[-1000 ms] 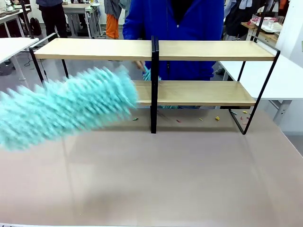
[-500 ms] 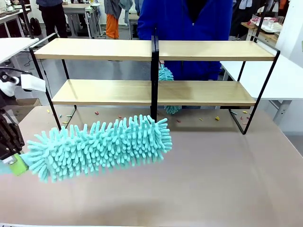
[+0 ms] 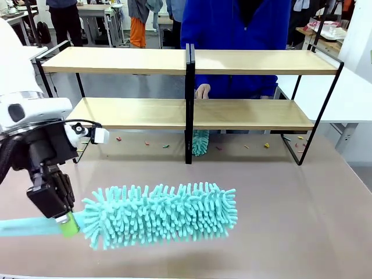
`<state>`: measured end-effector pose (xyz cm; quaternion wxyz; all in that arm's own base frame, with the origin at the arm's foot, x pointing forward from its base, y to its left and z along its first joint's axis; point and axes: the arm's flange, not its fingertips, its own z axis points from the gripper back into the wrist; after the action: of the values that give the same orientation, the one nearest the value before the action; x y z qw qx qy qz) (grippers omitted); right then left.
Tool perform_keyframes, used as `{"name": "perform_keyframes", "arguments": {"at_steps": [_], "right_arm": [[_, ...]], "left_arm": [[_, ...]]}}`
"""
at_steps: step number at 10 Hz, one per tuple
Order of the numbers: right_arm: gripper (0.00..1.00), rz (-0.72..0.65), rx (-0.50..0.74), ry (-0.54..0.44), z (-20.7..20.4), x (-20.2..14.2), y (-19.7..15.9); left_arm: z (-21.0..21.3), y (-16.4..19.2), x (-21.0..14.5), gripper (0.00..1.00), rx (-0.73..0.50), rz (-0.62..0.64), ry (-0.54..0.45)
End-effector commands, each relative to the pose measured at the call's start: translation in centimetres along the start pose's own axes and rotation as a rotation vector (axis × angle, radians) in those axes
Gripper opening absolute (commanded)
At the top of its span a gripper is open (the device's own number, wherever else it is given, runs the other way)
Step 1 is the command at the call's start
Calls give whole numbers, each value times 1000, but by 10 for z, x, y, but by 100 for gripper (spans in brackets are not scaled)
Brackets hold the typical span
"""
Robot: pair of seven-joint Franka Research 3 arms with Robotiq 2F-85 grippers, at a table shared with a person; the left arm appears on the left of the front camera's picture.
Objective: Clean the shelves.
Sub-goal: Clean another randomly selected level of the Shelf with the Duster.
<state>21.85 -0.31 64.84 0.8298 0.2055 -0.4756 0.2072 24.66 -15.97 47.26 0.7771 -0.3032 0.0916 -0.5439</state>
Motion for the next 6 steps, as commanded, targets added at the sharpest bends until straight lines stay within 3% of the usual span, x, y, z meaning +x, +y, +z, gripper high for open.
{"name": "perform_keyframes", "arguments": {"at_steps": [1, 4, 5, 6], "right_arm": [[100, -2, 1, 1, 1, 0, 0], [100, -2, 1, 1, 1, 0, 0], [100, -2, 1, 1, 1, 0, 0], [100, -2, 1, 1, 1, 0, 0]], "left_arm": [[49, 6, -57, 13, 3, 40, -126], [95, 17, -207, 13, 139, 429, -462], [96, 9, -240, 13, 167, 506, -558], [90, 5, -249, 13, 179, 542, -604]]}}
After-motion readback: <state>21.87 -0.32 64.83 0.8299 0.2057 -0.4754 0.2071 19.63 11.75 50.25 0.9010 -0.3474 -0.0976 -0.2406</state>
